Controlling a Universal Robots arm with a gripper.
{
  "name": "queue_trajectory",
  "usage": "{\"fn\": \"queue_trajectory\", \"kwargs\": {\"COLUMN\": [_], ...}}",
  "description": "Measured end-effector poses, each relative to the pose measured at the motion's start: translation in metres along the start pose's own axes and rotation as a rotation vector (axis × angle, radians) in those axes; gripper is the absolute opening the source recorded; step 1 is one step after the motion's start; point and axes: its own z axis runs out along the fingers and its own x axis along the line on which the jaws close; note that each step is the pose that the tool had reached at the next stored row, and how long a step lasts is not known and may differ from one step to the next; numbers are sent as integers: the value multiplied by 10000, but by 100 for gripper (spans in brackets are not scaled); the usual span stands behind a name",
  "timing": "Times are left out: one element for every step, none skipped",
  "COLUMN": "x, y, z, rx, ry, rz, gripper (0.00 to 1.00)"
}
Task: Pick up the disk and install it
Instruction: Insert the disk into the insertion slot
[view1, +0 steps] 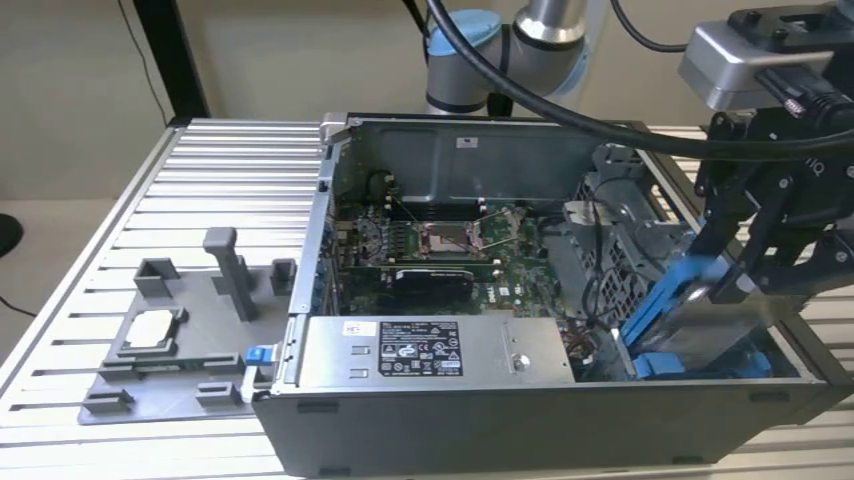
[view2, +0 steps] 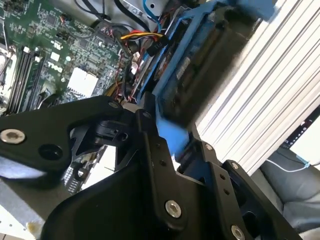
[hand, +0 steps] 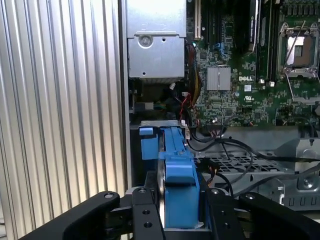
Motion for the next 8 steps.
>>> {"fn": "queue_trajectory", "kwargs": {"x": [0,1,3,4,4,3,1,2], "y": [0,0,0,1,4,3,1,-4], "z": [0,1,1,1,-1,-19,-56,-77], "rx": [0,0,-3,-5,-6,-5,-4,-11], "ry": [-2,-5,-25,-72,-112,-139,-142,-141], "rz": [0,0,1,11,37,90,161,194], "gripper": [100,100,100,100,100,100,100,100]}}
